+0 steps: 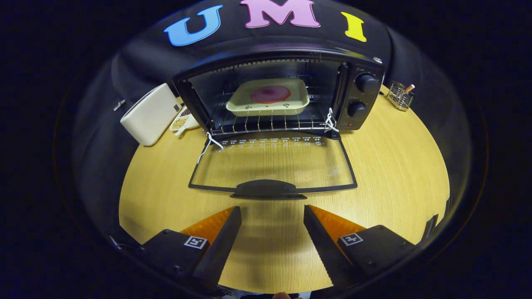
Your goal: Open the toaster oven, put the food inside, and close the toaster oven door.
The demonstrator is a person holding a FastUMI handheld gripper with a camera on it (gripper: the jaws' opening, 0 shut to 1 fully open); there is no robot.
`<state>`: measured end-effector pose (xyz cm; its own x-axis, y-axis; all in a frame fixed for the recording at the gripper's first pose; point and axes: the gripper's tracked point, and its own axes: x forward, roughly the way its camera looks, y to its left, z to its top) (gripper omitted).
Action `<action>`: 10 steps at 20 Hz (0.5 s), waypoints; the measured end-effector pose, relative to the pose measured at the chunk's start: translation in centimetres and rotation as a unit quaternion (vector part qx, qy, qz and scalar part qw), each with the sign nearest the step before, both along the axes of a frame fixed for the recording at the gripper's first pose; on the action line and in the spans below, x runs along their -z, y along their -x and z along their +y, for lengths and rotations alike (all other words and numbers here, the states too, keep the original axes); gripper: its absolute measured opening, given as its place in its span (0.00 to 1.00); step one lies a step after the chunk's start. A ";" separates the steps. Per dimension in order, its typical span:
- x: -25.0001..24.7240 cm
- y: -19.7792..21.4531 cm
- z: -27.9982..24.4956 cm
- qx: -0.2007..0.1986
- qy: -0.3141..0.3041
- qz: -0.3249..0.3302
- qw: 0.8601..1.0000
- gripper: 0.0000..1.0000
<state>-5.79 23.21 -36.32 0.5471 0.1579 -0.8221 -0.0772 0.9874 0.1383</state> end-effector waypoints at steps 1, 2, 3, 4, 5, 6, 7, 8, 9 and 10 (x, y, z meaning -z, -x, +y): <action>0.8 -0.2 0.1 -0.003 0.007 0.005 1.000 0.99; 1.4 -0.3 0.2 -0.004 0.015 0.009 1.000 0.99; 1.9 -0.6 0.3 -0.004 0.019 0.012 1.000 0.99; 2.4 -0.8 0.5 -0.003 0.023 0.014 1.000 0.99; 2.7 -1.1 0.7 0.000 0.025 0.017 1.000 0.99; 3.0 -1.2 0.8 0.004 0.028 0.020 0.999 0.99; 3.4 -1.4 0.9 0.007 0.030 0.023 0.999 0.99; 3.7 -1.4 0.8 0.009 0.037 0.027 0.999 0.99; 3.7 -1.9 0.6 0.015 0.044 0.017 0.999 0.99; 3.7 -1.7 0.6 0.021 0.046 0.024 0.998 0.98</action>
<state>-4.11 23.86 -40.06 0.5118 0.0582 -0.8571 -0.0320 0.9983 0.0487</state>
